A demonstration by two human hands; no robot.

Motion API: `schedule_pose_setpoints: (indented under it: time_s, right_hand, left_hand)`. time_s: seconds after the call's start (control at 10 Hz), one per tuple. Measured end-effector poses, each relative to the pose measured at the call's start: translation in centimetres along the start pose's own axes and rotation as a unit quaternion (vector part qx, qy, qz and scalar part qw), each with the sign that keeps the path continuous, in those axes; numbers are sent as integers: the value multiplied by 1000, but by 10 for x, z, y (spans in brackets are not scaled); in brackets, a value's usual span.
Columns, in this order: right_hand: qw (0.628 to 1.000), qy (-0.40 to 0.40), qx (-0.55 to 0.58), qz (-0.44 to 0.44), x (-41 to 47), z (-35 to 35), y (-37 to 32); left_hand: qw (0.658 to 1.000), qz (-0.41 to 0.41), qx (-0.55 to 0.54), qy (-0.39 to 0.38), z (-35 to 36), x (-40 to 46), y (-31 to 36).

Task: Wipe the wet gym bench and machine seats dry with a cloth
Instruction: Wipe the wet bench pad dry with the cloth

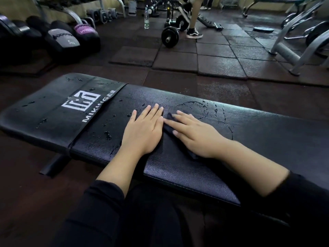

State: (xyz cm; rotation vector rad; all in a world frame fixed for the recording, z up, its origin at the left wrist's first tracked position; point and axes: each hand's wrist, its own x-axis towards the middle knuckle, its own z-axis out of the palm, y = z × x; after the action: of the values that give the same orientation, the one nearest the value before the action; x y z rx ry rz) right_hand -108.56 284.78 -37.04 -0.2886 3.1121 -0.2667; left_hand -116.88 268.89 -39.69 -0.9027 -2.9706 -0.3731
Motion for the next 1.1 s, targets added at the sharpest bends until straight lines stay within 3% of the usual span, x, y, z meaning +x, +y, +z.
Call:
schedule_pose_setpoints:
  time_s: [0.1, 0.3, 0.5, 0.6, 0.7, 0.9, 1.1]
  right_hand:
    - [1000, -14, 14, 5, 28, -6, 24]
    - [996, -2, 34, 80, -21, -18, 72]
    - [1000, 1, -4, 0, -46, -1, 17]
    - [1000, 2, 5, -9, -7, 1, 9]
    - [1000, -10, 19, 17, 26, -5, 33]
    - [993, 22, 43, 105, -22, -18, 72]
    - [996, 26, 4, 83, -50, -8, 38]
  left_hand:
    - [1000, -5, -12, -4, -1, -1, 0]
    - [1000, -8, -29, -4, -1, -1, -2]
    - [1000, -6, -20, 0, -1, 0, 0]
    - [1000, -1, 3, -2, -1, 1, 1]
    - [1000, -1, 2, -6, -1, 0, 1]
    - [1000, -6, -6, -5, -1, 0, -1]
    - [1000, -6, 6, -8, -2, 6, 0]
